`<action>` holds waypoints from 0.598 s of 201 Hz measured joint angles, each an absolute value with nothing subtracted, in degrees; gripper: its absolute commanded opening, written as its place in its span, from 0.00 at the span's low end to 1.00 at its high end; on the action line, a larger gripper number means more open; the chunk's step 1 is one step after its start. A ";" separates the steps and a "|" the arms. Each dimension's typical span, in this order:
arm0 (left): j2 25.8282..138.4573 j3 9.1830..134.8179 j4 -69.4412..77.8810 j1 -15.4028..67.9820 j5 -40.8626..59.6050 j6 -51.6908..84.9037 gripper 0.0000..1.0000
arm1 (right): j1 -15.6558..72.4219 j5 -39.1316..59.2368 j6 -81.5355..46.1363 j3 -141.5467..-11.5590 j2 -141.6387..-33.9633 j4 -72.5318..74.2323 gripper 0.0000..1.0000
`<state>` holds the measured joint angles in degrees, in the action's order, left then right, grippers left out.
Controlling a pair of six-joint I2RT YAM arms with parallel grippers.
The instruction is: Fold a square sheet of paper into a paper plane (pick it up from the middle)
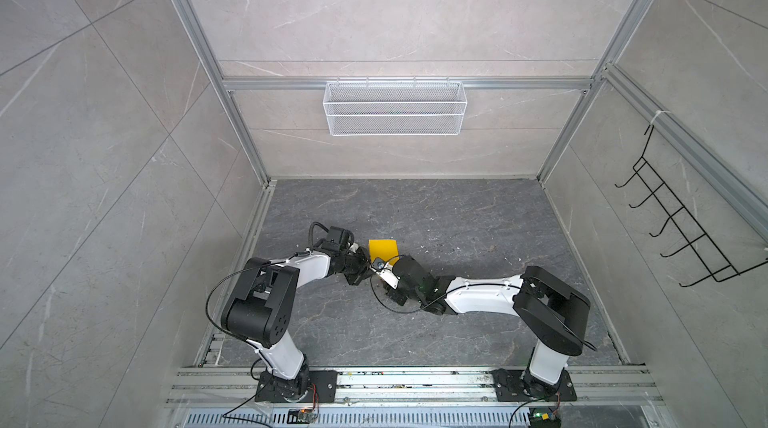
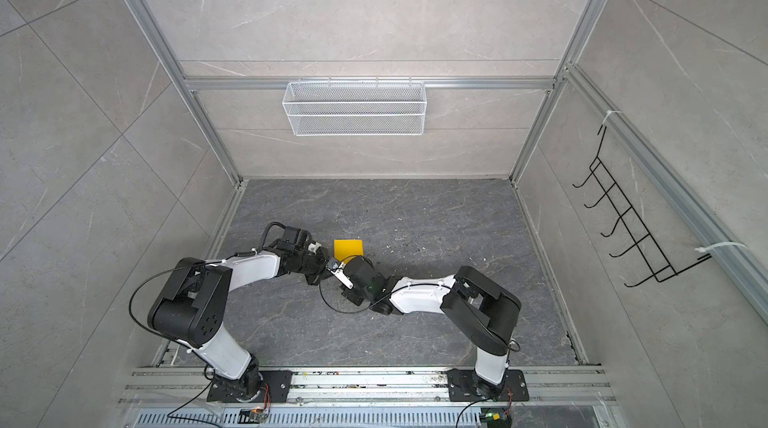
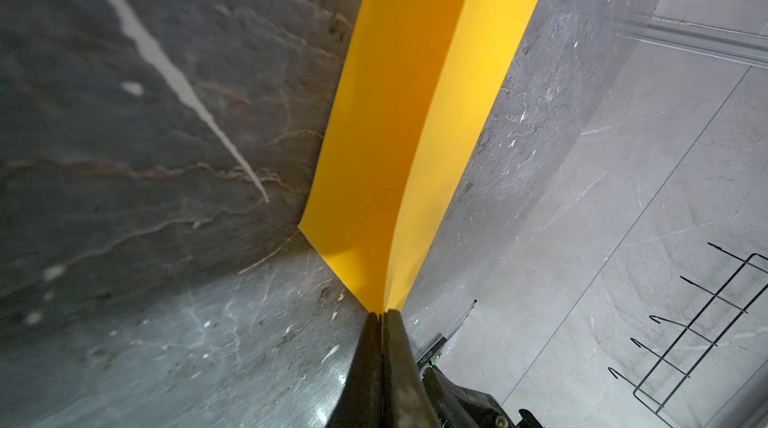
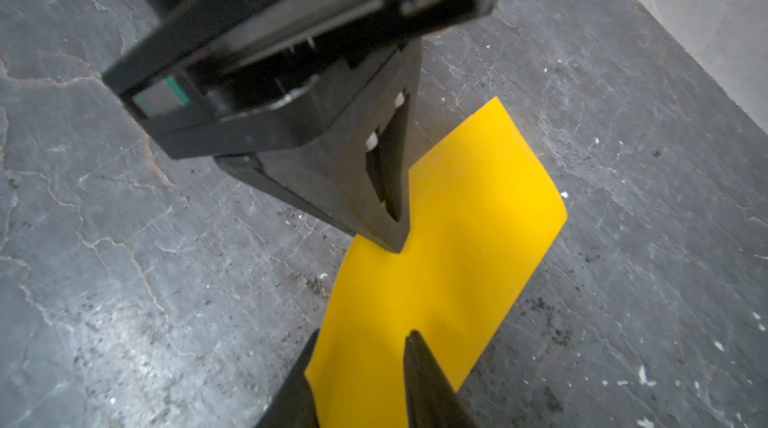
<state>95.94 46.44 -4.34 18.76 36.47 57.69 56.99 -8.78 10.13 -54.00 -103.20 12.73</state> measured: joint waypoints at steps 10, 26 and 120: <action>95.94 46.54 -4.38 18.76 36.47 57.69 0.01 | 56.99 -8.73 10.13 -54.02 -103.20 12.73 0.32; 95.94 46.74 -4.45 18.76 36.47 57.69 0.02 | 56.99 -8.45 10.11 -54.06 -103.20 12.71 0.30; 94.67 46.83 -5.72 18.11 36.03 57.45 0.35 | 56.99 -5.69 8.97 -55.46 -103.20 11.97 0.02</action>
<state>94.67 46.83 -5.72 18.11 36.03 57.45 56.99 -5.69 8.97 -55.46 -103.20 11.97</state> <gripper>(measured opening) 0.296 0.050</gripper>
